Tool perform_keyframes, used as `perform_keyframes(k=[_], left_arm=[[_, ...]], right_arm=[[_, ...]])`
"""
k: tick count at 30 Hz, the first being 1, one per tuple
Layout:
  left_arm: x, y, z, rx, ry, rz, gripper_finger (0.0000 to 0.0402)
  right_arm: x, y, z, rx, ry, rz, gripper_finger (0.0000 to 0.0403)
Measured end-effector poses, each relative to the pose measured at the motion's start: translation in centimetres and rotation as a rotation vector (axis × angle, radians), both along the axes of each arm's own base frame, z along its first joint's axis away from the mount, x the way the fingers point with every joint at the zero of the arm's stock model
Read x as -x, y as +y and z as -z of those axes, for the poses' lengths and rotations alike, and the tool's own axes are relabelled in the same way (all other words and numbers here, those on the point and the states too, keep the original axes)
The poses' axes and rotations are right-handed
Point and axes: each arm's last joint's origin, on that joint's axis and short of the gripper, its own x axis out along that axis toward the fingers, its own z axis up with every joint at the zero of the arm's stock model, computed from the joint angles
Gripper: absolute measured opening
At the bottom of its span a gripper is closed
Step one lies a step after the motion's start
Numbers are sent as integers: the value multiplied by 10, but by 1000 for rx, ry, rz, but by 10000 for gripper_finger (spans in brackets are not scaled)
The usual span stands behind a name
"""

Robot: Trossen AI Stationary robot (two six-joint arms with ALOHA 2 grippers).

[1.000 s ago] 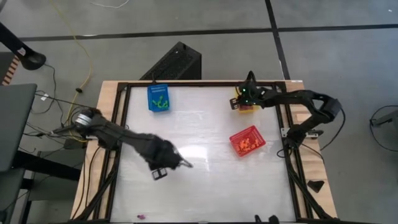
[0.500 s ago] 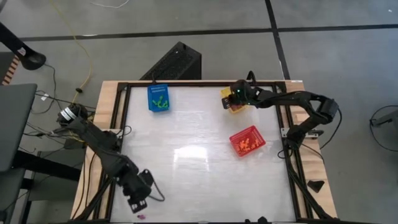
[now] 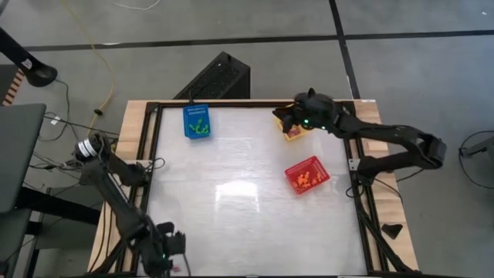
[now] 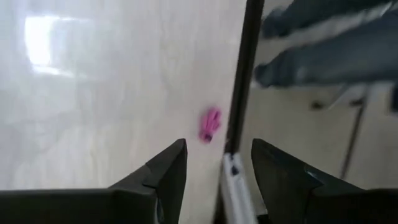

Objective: Sort Halloween decoration
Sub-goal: Put the purple skeleton toy into the yellow bin

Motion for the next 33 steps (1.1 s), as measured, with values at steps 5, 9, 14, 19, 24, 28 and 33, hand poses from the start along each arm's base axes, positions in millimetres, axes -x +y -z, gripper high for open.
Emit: perform_keyframes(k=[5, 9, 14, 19, 24, 28, 33], left_arm=[[12, -25, 30, -73, 31, 101, 170], [11, -36, 48, -84, 33, 119, 170], [6, -45, 67, -92, 33, 126, 170], [4, -47, 83, -135, 64, 122, 170], [4, -49, 94, -147, 124, 82, 164], [4, -48, 98, -144, 176, 58, 111], [3, -49, 99, -117, 200, 68, 16]], right_arm=[[16, 23, -30, 66, -116, -51, 131], [29, 35, -45, 95, -177, -74, 131], [43, 43, -56, 107, -218, -78, 131], [54, 48, -61, 113, -231, -77, 131], [61, 53, -66, 95, -258, -80, 131], [67, 57, -70, 98, -288, -93, 131], [74, 63, -75, 98, -323, -106, 131]])
